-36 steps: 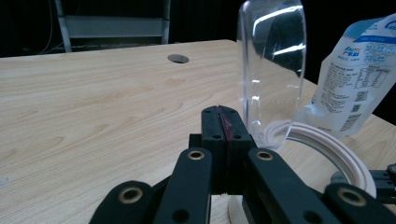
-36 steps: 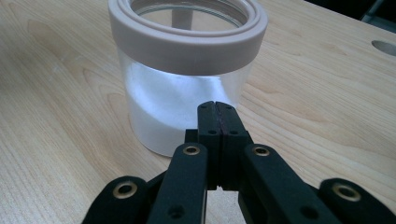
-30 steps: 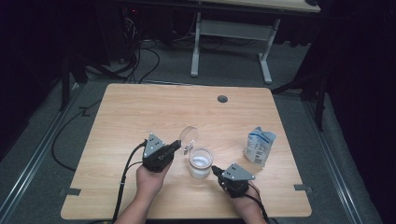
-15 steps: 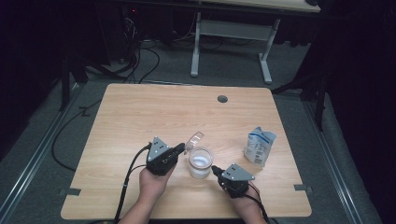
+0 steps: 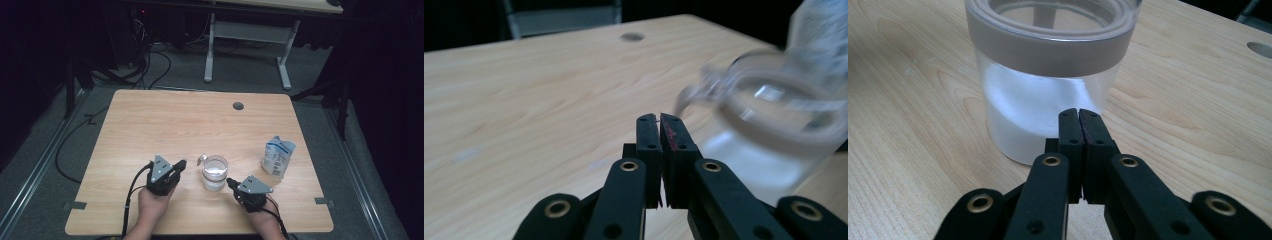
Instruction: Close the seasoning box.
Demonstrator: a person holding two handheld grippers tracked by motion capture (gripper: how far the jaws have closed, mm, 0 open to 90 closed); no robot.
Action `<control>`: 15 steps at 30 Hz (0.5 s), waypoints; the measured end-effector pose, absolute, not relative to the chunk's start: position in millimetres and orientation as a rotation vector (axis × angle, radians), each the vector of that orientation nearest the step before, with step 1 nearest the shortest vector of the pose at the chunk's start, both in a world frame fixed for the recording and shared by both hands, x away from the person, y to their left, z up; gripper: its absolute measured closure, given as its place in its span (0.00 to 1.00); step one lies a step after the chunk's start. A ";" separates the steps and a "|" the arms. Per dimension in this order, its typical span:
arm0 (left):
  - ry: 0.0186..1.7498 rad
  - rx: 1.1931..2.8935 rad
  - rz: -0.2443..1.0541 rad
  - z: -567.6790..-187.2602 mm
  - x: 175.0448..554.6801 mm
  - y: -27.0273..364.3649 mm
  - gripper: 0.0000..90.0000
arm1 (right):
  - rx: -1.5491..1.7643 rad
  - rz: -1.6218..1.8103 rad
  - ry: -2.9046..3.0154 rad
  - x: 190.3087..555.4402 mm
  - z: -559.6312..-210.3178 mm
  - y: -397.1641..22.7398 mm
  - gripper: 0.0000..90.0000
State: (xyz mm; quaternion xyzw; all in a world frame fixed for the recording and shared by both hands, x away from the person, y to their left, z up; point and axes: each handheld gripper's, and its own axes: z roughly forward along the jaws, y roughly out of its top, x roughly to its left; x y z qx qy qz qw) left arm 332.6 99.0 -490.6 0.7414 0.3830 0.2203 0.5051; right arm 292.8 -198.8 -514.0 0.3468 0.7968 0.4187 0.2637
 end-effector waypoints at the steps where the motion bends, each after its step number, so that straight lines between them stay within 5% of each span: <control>1: 0.948 1.792 0.538 -494.7 330.1 107.1 0.97 | 0.938 1.133 2.153 293.1 -513.7 -199.2 1.00; 15: 1.164 1.724 0.631 -516.2 314.6 195.6 0.88 | 1.017 1.137 2.073 313.6 -490.2 -219.7 1.00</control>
